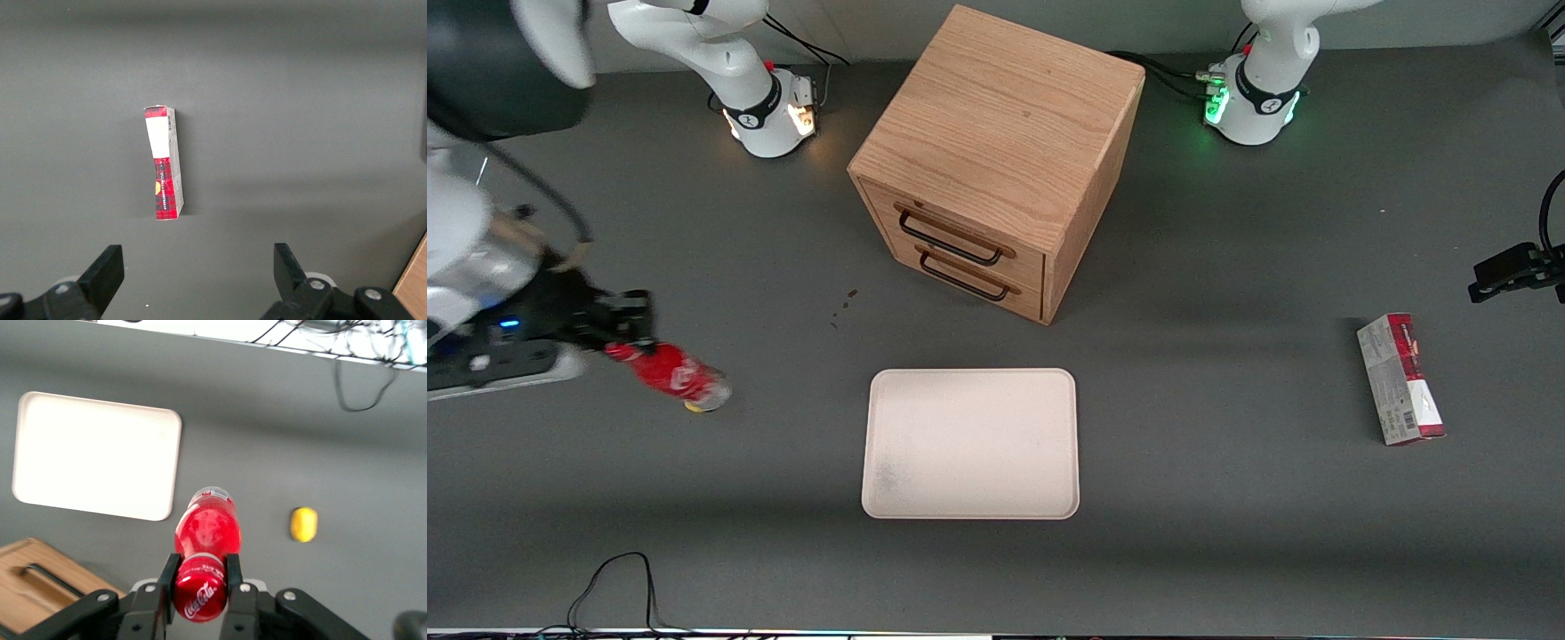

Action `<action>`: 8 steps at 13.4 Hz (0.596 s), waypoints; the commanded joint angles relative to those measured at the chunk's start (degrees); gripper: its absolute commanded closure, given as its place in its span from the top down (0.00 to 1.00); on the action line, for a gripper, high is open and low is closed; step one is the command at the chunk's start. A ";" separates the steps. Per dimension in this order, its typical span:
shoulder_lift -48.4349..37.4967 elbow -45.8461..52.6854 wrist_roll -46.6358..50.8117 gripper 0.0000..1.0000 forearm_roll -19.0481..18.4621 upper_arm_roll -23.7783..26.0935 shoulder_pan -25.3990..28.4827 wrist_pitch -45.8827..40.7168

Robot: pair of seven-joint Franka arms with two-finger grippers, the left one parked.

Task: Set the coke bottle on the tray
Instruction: 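Lift the bottle and carry it with the right gripper to the tray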

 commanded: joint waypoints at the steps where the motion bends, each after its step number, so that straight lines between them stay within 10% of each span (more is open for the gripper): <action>1: 0.79 0.13 8.16 0.00 -0.72 -0.67 5.34 2.53; 8: 9.21 0.05 8.44 0.00 -0.64 0.47 8.61 11.57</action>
